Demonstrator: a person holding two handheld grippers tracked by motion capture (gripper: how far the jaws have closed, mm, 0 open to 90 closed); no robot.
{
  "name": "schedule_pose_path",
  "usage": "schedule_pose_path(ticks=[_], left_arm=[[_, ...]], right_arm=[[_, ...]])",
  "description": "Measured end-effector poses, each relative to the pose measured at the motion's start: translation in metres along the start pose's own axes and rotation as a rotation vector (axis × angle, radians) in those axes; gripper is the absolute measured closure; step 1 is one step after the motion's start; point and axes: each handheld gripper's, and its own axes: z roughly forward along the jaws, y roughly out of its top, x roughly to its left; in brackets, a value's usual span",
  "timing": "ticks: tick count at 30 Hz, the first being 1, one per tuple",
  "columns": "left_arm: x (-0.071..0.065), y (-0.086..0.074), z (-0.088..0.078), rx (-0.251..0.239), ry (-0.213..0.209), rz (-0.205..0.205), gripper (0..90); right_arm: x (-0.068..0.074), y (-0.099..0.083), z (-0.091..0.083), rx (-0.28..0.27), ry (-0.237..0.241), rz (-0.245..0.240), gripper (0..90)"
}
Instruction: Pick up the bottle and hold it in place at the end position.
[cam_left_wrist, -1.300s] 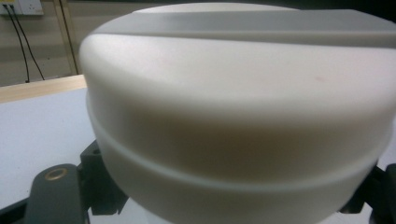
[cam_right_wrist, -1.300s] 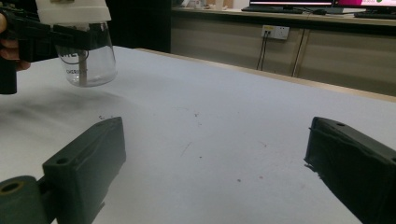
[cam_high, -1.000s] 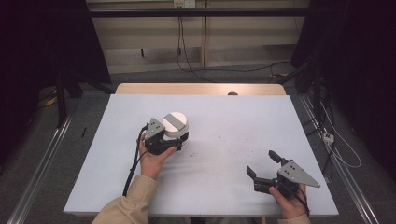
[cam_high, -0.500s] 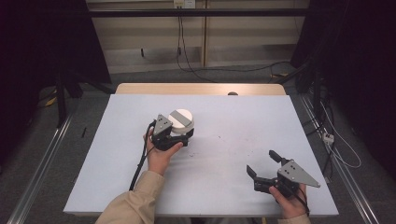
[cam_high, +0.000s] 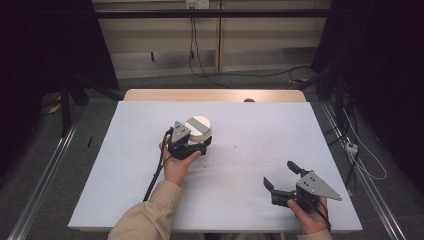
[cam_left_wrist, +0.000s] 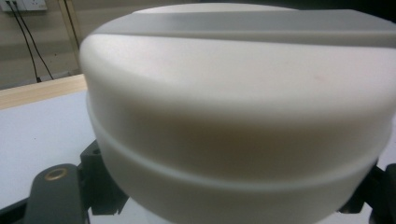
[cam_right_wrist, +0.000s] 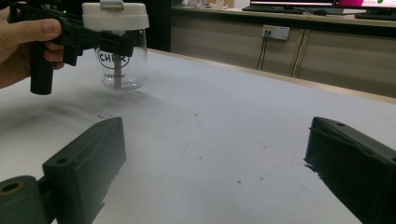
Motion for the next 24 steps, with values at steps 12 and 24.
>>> schedule_pose_path(ticks=[12,24], left_arm=[[-0.010,0.004,0.013,0.009,0.000,0.021,18.6],[-0.015,0.003,0.022,0.019,0.000,0.020,18.6]], right_arm=[[-0.002,0.000,0.000,0.004,-0.003,0.004,4.5],[-0.002,0.000,-0.001,0.001,-0.004,0.007,4.5]])
